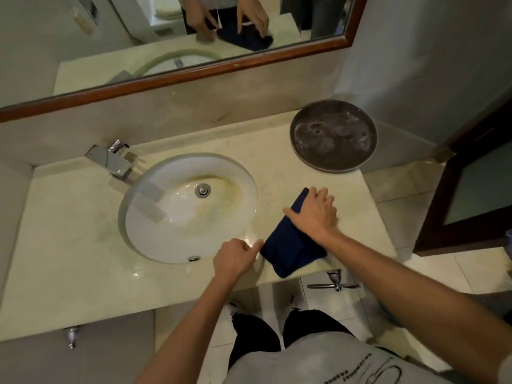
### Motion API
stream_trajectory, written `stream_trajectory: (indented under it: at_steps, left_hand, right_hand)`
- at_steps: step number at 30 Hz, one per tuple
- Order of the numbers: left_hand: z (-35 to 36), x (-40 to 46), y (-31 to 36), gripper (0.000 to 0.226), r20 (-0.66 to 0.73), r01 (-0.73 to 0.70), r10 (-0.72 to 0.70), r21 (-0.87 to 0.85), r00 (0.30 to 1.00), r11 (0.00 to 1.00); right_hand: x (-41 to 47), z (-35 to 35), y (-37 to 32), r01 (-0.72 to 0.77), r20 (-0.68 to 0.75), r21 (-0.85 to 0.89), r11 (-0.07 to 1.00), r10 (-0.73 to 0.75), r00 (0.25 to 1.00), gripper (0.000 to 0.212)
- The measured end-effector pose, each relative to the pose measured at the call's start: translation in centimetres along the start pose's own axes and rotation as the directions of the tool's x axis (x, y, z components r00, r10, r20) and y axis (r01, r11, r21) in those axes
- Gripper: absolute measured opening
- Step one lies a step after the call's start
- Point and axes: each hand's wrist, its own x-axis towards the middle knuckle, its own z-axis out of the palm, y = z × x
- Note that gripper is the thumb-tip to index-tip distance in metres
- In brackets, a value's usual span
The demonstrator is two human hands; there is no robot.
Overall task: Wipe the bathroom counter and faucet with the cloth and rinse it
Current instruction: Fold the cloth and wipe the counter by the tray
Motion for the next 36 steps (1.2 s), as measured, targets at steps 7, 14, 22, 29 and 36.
stream_trajectory:
  at_steps: [7,14,22,29,36]
  left_hand:
    - [-3.6,1.5,-7.9,0.062,-0.183,0.109,-0.121,-0.073,0.976,0.991]
    - [-4.6,3.3,-13.8,0.055,-0.316,0.079,-0.112,-0.115,0.942,0.990]
    - [-4.4,6.7,-19.6,0.034,-0.379,-0.094,0.060,-0.070,0.923,0.993]
    - [-6.2,8.2,-23.0,0.032,-0.453,-0.260,0.153,-0.186,0.879,0.947]
    - [-11.0,8.6,-24.7,0.030,-0.593,-0.358,0.102,-0.332,0.799,0.873]
  right_hand:
    - [-3.3,8.5,-1.4,-0.059,0.071,0.041,0.997,0.056,0.996,0.127]
    - [-1.4,10.0,0.4,0.224,-0.109,-0.063,0.972,-0.230,0.967,0.099]
    - [-0.1,10.4,-1.3,0.384,-0.090,-0.103,0.918,-0.393,0.915,0.076]
    - [-7.2,15.5,-7.8,0.519,-0.131,-0.064,0.852,-0.523,0.842,0.054]
    - [-15.4,23.4,-22.4,0.586,-0.136,0.019,0.810,-0.579,0.804,0.049]
